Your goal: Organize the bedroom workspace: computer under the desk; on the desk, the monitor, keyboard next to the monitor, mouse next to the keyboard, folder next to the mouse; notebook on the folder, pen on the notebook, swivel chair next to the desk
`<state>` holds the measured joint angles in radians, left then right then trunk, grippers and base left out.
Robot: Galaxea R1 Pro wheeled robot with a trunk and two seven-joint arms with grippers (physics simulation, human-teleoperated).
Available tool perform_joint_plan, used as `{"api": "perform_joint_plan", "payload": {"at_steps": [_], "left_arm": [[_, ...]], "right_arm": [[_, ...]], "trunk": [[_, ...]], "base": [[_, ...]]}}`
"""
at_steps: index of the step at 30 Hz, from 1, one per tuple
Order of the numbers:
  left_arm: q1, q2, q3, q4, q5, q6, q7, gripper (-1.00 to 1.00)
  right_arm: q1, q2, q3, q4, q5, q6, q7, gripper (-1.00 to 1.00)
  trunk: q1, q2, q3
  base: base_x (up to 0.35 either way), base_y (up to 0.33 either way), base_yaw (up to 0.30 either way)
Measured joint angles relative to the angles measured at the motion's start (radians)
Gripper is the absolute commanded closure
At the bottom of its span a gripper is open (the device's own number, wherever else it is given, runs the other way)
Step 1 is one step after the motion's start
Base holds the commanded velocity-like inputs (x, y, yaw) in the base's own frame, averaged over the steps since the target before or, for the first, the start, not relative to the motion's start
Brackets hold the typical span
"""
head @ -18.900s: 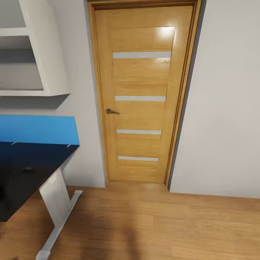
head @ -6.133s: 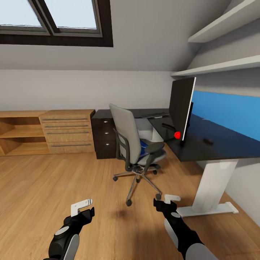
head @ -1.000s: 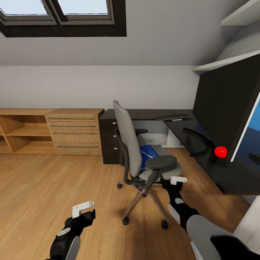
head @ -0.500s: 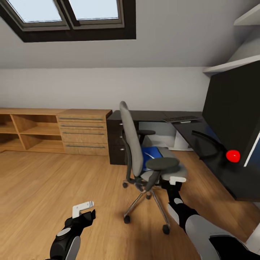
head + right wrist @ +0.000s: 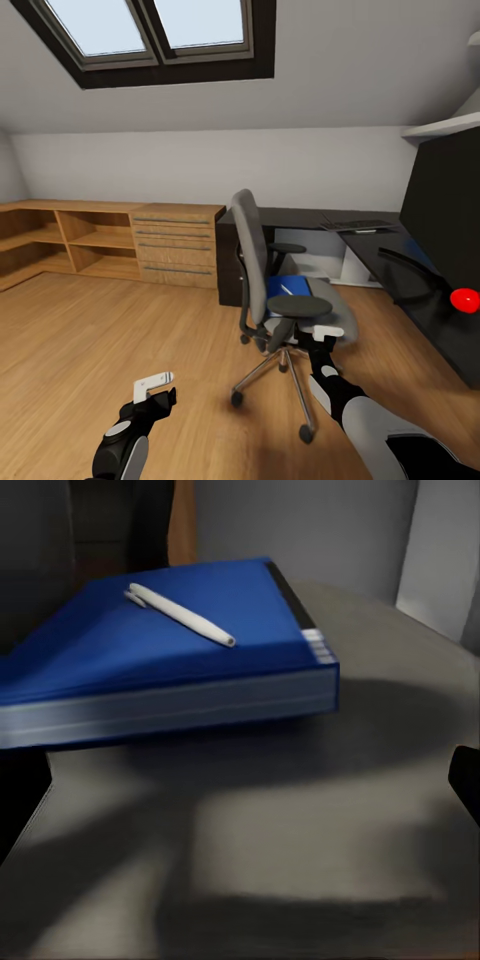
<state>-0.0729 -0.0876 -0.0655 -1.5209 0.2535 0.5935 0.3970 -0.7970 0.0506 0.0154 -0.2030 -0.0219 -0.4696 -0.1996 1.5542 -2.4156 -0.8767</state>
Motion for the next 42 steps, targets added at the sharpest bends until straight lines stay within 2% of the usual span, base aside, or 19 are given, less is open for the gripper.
{"api": "perform_joint_plan", "payload": {"at_steps": [7,16,42], "left_arm": [[0.0,0.0,0.001,0.0,-0.001,0.0,0.0,-1.0],[0.0,0.001,0.007,0.0,-0.002,-0.001,0.0,-1.0],[0.0,0.001,0.008,0.001,-0.002,-0.001,0.001,-1.0]], "right_arm": [[0.0,-0.001,0.0,0.0,0.0,0.0,0.0,-1.0],[0.0,-0.005,0.0,0.0,0.002,0.0,0.0,-1.0],[0.0,-0.015,-0.004,0.001,0.001,0.002,0.0,-1.0]], "trunk": [[0.0,0.0,0.005],[0.0,0.0,0.006],[0.0,0.0,0.03]], "base": [[0.0,0.0,0.167],[0.0,0.0,-0.001],[0.0,0.0,-0.229]]}}
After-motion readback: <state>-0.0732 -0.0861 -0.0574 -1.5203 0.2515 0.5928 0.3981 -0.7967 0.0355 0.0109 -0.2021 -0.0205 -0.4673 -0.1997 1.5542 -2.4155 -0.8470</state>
